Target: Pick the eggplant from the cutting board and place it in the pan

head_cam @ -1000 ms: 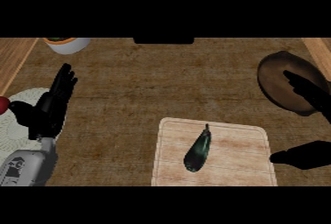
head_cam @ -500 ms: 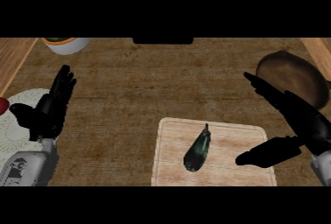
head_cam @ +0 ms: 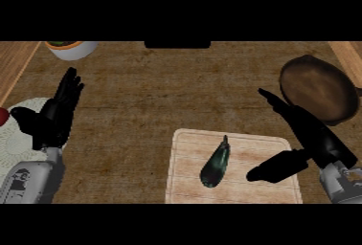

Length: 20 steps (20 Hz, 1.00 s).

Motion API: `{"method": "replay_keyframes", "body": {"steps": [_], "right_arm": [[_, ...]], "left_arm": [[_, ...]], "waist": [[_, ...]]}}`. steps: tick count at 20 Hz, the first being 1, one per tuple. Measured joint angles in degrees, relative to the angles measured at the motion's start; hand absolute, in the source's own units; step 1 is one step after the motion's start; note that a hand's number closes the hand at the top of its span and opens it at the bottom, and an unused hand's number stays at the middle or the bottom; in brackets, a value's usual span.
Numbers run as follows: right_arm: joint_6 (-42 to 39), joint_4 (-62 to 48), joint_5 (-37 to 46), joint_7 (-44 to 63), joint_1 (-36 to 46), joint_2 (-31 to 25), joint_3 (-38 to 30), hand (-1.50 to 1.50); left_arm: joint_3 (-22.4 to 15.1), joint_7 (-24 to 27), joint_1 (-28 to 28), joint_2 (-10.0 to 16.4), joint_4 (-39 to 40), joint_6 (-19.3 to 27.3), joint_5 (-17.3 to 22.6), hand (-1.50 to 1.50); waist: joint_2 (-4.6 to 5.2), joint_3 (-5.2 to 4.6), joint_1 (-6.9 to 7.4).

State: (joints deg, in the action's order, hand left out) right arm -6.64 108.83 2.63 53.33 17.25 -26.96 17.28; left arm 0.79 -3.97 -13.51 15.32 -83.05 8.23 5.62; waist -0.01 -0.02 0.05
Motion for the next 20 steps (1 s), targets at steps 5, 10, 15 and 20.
{"method": "replay_keyframes", "body": {"steps": [5,10,15,20], "right_arm": [[-1.90,-2.70,3.29,-2.59,-4.14,2.10,0.61,-1.50],[-6.22,-6.55,3.45,-5.37,-3.95,4.76,-0.72,-1.50],[-9.13,-9.50,5.43,-6.16,-2.83,8.48,0.11,-1.50],[-10.90,-11.90,9.40,-7.11,-2.72,11.78,0.94,-1.50]], "left_arm": [[0.52,0.20,0.95,-0.61,-0.72,-0.91,-0.45,0.00],[1.65,1.27,0.63,-1.05,0.60,-2.04,-1.04,0.00],[2.02,1.03,0.35,-1.93,0.61,-2.38,-1.88,0.00],[2.87,0.39,0.41,-2.21,-0.04,-3.06,-2.53,0.00]], "waist": [[0.00,0.02,-0.02],[0.03,0.03,0.01],[0.03,0.02,0.04],[0.01,0.01,0.02]]}}
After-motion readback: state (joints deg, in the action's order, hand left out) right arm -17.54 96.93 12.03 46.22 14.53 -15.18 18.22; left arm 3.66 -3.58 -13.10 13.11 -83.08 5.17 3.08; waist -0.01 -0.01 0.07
